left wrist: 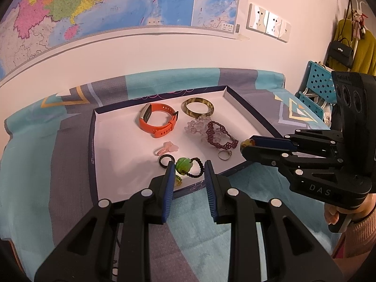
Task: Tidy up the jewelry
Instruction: 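Lower the green and yellow rings with both tools over the box interior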
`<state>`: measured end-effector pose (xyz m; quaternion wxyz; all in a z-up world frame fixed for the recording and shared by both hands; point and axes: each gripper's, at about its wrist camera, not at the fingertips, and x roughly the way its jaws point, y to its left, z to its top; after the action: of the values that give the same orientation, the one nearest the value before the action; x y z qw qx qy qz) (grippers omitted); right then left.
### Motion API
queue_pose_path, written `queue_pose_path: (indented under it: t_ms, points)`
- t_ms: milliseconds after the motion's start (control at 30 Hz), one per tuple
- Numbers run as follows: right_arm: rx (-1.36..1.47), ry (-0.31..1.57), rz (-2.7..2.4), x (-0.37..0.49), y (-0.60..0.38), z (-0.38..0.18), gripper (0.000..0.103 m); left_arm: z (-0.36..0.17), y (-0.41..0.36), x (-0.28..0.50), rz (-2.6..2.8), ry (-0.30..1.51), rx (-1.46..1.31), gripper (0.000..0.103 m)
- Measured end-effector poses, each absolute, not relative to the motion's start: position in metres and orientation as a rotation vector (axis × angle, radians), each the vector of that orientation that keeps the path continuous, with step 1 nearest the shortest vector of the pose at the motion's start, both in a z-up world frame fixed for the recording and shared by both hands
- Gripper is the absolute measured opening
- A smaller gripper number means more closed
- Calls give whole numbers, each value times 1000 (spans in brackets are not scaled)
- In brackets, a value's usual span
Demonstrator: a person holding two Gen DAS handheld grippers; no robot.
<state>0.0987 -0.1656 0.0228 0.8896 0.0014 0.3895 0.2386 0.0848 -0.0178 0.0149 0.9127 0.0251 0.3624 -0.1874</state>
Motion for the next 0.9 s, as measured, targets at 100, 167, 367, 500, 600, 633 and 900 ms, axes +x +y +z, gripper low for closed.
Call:
queue_pose_path:
  t_ms: [100,167,367,500,600,633,900]
  points:
    - [6,812,493,101,-166,22,15,15,-18,86,-384,748,52,26]
    - [6,814,491,102,-167,21,15,14,-17,87,-383,750,51,26]
    - [5,821,487,107,-165,18,15,12,-18,89,-380,755,51,26]
    - [6,824,487,109,-165,17,15,12,-18,90,-379,757,51,26]
    - [7,825,486,109,-165,17,15,11,-18,91,-377,760,51,26]
    - [6,825,486,110,-165,16,15,11,-18,91,-377,760,51,26]
    - [8,825,485,112,-165,16,15,8,-19,94,-375,766,52,26]
